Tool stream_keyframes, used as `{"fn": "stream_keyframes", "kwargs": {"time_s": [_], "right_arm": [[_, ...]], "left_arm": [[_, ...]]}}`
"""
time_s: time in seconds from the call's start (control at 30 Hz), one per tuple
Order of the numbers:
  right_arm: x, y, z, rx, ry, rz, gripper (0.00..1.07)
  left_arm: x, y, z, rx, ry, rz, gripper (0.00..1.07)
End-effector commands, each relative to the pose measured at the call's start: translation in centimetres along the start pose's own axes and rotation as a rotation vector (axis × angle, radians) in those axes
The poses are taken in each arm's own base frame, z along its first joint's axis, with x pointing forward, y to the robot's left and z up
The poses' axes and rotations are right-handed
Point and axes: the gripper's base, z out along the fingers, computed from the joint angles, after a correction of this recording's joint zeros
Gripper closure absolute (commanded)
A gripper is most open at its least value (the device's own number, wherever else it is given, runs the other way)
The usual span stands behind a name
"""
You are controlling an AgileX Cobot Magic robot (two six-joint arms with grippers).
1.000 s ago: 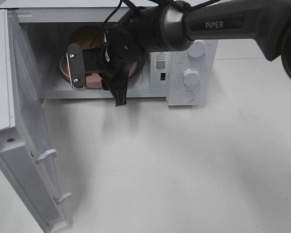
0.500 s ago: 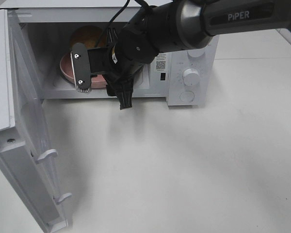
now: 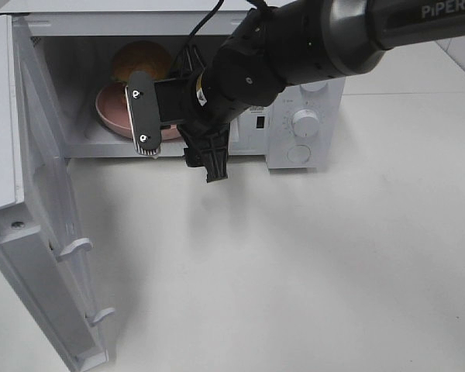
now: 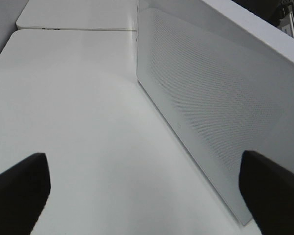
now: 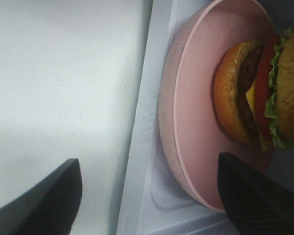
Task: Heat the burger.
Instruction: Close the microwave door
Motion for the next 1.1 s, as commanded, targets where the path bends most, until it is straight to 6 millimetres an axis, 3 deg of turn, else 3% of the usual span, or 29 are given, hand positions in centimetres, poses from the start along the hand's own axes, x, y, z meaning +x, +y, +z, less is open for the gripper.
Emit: {"fn": "stream_keyframes", "kwargs": {"time_s": [0.03,0.57,1.1], "right_arm": [[-0.1,-0.2,-1.1,0.028,-0.021,0.006,0.34],[0.8,1.8,-5.1,0.051,-0.066,0.029,0.34],[2.5,4.7,-9.4,0.018,-0.068,0.437,0.34]], "left_arm": [[0.2,0.0,-0.2,0.002,-0.027,0.001,0.06],[0.2,0.0,-0.2,0.002,-0.027,0.001,0.06],[0.2,0.0,-0.2,0.002,-0.027,0.001,0.06]]}}
